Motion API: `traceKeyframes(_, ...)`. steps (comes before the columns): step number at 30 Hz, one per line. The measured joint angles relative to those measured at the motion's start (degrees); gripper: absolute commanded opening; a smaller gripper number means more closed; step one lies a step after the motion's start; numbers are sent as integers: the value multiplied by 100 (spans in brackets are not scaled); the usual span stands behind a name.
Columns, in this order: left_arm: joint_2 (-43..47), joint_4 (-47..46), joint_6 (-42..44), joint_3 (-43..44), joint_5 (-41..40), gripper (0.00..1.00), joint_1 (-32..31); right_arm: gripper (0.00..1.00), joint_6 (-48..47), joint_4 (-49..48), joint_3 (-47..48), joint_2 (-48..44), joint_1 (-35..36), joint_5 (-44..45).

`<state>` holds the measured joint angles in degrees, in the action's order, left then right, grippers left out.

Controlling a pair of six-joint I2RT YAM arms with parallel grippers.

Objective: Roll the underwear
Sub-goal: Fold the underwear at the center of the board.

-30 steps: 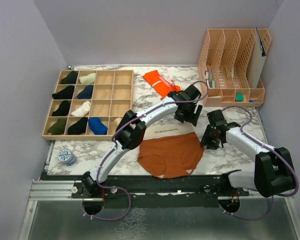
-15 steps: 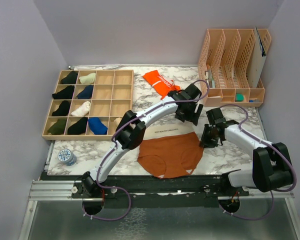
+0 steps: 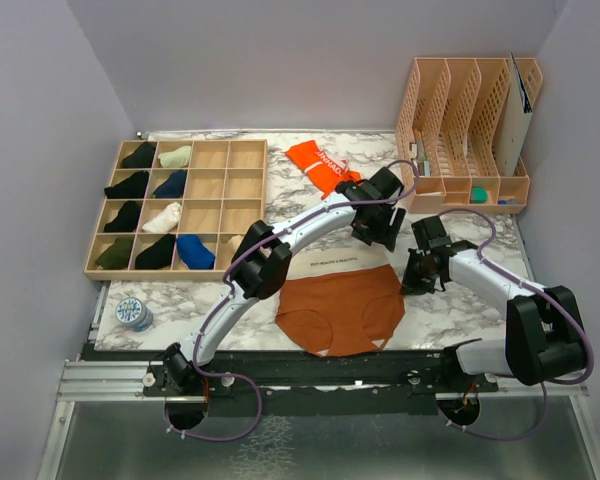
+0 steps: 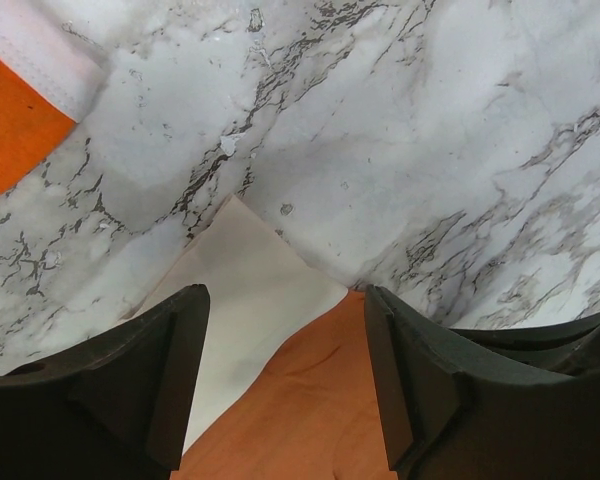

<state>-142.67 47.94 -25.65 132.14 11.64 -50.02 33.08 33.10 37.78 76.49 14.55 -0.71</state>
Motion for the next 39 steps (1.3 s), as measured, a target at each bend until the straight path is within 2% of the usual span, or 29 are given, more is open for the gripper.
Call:
traceKeyframes(6, -81, 17, -140, 221, -11, 62, -2, 3, -81, -26, -42, 4, 0, -142)
traceKeyframes(11, -345, -15, -330, 551, -98, 60, -26, 3, -151, -31, -42, 2, 0, -192)
traceKeyframes(21, -479, 24, -433, 529, -723, 57, -142, 3, -190, -44, -46, 2, 0, -273)
traceKeyframes(39, -605, 175, -151, 610, -1735, 32, -402, 3, -232, -50, -72, -22, 0, -391)
